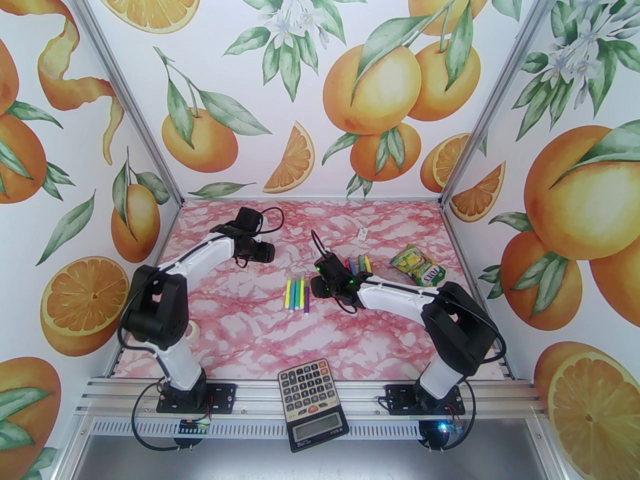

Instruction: Open the pen caps

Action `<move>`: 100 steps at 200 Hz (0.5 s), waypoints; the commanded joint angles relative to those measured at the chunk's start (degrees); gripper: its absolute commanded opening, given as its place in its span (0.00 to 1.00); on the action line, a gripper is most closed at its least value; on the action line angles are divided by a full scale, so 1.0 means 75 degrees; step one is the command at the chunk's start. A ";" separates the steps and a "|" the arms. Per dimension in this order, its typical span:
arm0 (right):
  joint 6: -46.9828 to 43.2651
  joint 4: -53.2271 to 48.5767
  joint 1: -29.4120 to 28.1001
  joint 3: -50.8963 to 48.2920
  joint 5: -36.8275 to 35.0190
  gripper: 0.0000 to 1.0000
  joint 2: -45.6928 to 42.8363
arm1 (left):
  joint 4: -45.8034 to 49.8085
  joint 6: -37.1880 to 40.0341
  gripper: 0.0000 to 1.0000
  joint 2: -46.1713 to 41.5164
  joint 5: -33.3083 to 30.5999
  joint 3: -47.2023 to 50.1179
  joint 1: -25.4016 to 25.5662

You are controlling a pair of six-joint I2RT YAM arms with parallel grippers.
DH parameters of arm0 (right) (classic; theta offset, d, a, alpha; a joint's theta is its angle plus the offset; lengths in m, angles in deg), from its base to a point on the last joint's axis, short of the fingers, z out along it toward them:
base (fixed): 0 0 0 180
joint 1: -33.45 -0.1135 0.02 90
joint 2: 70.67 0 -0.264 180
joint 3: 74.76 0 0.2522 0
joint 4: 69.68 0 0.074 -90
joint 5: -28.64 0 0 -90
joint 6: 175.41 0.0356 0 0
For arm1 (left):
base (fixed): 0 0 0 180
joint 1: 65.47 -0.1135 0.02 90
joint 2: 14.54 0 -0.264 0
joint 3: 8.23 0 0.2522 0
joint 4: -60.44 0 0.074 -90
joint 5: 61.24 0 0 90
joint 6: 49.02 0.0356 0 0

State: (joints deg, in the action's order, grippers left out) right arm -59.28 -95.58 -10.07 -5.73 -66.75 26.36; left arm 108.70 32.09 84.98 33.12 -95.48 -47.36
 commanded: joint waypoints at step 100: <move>0.0111 0.0166 -0.0197 0.0331 0.1500 0.46 0.0719 | -0.2530 -0.0619 0.66 -0.2373 0.1808 0.2919 -0.0393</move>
State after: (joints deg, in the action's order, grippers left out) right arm -59.22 -95.01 -11.04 -5.40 -58.05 30.25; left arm 94.28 27.85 71.15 44.64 -75.98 -49.81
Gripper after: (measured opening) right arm 0.454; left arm 0.649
